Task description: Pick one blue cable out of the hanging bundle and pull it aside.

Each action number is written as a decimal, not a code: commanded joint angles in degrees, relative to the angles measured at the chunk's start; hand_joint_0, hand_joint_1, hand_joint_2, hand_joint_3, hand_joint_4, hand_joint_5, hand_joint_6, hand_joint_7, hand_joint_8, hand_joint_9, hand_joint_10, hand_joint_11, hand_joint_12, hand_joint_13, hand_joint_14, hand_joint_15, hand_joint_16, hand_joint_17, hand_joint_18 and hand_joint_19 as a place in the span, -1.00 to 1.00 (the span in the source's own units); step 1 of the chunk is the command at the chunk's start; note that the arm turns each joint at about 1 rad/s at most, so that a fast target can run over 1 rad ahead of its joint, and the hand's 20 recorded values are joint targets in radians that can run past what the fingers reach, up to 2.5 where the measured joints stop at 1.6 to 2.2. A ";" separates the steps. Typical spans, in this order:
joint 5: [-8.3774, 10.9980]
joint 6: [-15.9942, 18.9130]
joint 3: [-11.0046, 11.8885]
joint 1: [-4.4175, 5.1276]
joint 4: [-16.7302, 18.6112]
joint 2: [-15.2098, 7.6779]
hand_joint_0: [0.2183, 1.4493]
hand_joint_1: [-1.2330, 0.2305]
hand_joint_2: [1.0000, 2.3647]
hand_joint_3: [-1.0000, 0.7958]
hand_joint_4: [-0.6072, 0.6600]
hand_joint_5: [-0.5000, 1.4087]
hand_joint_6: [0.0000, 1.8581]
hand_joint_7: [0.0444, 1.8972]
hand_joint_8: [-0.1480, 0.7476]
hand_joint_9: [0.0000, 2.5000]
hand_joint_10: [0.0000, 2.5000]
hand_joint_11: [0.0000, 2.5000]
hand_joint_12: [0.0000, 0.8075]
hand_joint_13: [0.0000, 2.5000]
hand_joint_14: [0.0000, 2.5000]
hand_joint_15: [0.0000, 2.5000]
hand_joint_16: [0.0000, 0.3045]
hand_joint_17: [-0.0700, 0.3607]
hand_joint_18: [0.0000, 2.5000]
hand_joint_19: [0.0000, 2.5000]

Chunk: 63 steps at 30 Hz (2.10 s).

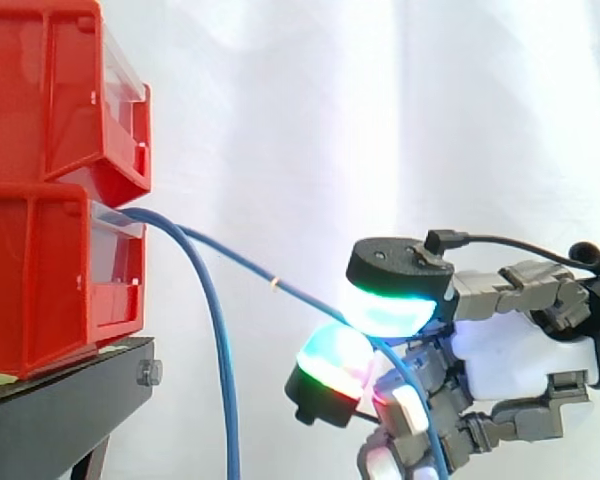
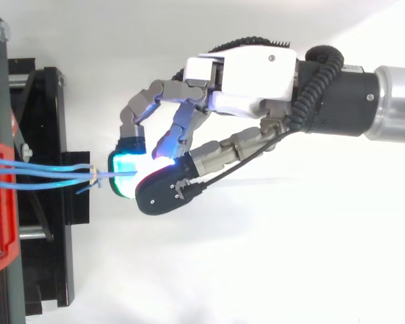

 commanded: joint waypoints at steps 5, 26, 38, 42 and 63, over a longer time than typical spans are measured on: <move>0.02 -0.15 -0.46 0.13 2.66 0.00 -0.40 -0.42 -0.95 0.06 -0.02 -0.53 -0.01 0.06 -0.06 -0.03 -0.99 -0.52 -0.22 -0.22 -0.99 -0.60 -0.62 -0.07 -0.24 -0.57; 0.37 -0.59 -10.39 1.44 15.67 0.00 -0.42 -0.42 -0.89 0.05 -0.02 -0.53 -0.01 0.05 -0.06 -0.03 -0.99 -0.52 -0.21 -0.22 -0.99 -0.60 -0.62 -0.07 -0.23 -0.58; 0.37 -3.40 -10.39 1.71 15.50 0.00 -0.42 -0.42 -0.88 0.04 -0.01 -0.53 -0.01 0.06 -0.06 -0.02 -0.99 -0.52 -0.21 -0.22 -0.99 -0.61 -0.62 -0.07 -0.23 -0.57; 0.20 -3.40 -10.39 1.88 15.50 0.00 -0.42 -0.42 -0.88 0.05 -0.02 -0.53 -0.01 0.06 -0.06 -0.02 -0.99 -0.51 -0.22 -0.22 -0.99 -0.60 -0.62 -0.07 -0.23 -0.57; 0.46 -3.49 -10.39 2.15 15.50 0.00 -0.42 -0.42 -0.88 0.05 -0.02 -0.53 -0.01 0.05 -0.06 -0.02 -0.99 -0.52 -0.21 -0.22 -0.99 -0.60 -0.62 -0.07 -0.23 -0.58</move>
